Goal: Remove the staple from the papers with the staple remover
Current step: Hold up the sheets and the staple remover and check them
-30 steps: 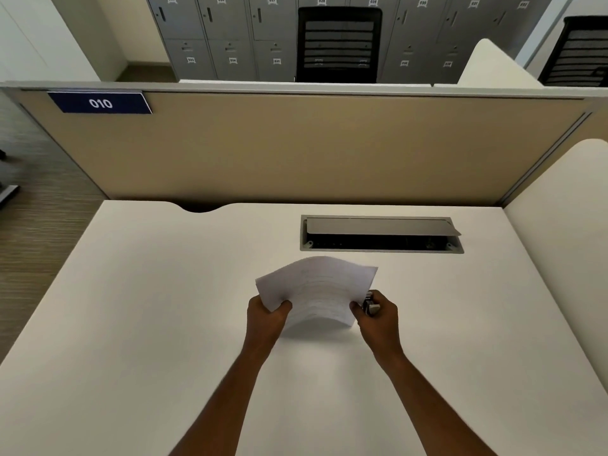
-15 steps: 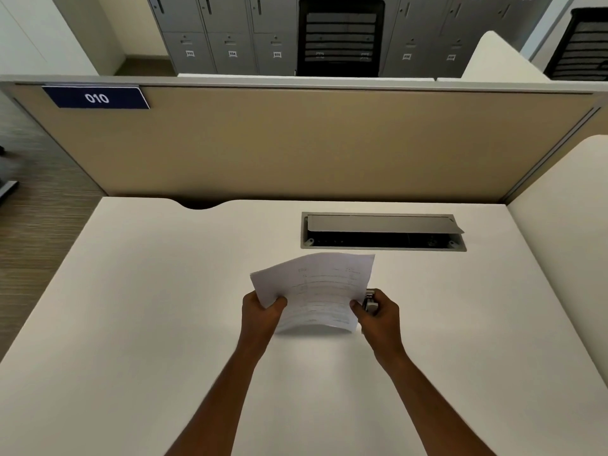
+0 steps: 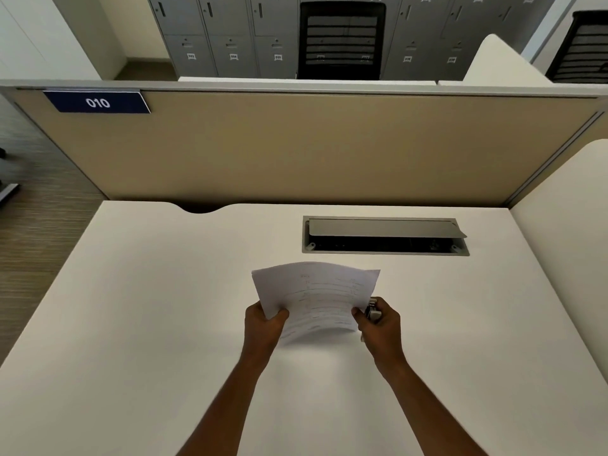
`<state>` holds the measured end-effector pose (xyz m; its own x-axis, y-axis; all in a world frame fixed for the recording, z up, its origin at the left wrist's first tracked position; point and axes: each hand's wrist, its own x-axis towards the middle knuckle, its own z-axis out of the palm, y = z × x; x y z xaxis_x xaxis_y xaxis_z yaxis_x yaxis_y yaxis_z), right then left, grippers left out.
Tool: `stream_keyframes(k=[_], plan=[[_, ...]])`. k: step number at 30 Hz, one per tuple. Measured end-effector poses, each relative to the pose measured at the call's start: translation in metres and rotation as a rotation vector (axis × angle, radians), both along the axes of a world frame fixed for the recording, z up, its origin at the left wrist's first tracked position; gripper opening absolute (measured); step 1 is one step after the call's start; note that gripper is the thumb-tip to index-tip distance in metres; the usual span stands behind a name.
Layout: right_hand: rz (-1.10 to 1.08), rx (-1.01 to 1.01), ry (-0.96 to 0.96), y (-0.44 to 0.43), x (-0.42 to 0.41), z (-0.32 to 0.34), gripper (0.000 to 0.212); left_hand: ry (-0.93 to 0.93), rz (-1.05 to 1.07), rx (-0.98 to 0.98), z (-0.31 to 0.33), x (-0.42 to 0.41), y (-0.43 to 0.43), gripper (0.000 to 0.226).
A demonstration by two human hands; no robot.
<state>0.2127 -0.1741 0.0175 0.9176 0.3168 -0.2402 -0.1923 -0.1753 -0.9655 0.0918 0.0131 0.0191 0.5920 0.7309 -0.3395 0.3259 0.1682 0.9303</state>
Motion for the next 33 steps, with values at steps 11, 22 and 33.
stream_keyframes(k=[11,22,33], plan=[[-0.02,-0.016,0.01,0.001,-0.003,-0.009,0.015,0.142,-0.062,0.111,-0.015,-0.008,0.002,0.006],[0.02,-0.048,0.004,-0.001,-0.003,-0.011,0.015,0.194,-0.102,0.193,-0.015,-0.008,0.002,0.011],[0.278,0.008,-0.046,-0.012,0.027,0.069,0.01,-0.026,-0.295,0.006,0.067,-0.007,0.047,0.023]])
